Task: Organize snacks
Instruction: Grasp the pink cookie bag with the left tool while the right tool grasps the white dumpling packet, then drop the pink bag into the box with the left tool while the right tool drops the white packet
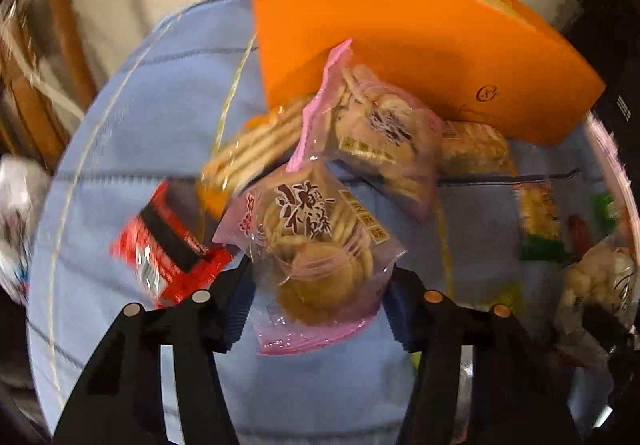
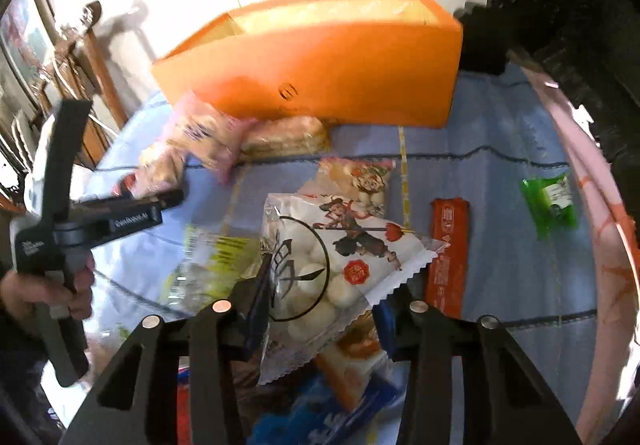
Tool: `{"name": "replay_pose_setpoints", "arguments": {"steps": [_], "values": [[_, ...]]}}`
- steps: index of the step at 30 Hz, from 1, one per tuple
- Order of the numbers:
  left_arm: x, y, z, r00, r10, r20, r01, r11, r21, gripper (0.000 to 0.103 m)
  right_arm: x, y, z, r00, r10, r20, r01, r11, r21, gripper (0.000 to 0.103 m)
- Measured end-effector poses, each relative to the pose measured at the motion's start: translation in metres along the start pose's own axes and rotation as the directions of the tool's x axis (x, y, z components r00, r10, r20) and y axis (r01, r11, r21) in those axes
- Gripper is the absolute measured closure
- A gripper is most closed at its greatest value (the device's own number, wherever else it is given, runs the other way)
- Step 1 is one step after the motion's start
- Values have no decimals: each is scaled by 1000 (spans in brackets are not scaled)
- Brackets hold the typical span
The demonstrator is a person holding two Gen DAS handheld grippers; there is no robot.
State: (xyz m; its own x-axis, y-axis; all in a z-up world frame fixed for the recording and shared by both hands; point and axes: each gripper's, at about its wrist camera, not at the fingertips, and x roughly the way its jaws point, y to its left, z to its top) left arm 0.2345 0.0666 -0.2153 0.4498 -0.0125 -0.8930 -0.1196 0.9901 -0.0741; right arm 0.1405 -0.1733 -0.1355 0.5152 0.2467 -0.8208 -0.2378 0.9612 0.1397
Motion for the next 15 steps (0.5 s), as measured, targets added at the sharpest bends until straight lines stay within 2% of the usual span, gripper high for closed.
{"name": "replay_pose_setpoints", "arguments": {"steps": [1,2,7,9,11,15], "values": [[-11,4,-3,999,-31,10,31,999,-30,48,-8,2,1,1000,12,11,-12,1000,5,59],[-19,1,-7,999,-28,22,29,999,-32,48,-15,2,3,1000,17,17,-17,1000,4,59],[-73,-6,-5,992,-33,120,28,999,42,48,-52,7,26,993,13,115,-10,1000,-27,59],[-101,-9,9,980,-71,188,55,994,89,48,-66,-1,41,984,-16,180,13,1000,17,59],[-120,-12,25,970,-73,232,46,992,121,48,-77,-8,58,972,-53,231,44,998,44,59],[-158,-21,64,942,-117,313,71,986,152,48,-89,-10,92,948,-82,308,78,997,24,59]]}}
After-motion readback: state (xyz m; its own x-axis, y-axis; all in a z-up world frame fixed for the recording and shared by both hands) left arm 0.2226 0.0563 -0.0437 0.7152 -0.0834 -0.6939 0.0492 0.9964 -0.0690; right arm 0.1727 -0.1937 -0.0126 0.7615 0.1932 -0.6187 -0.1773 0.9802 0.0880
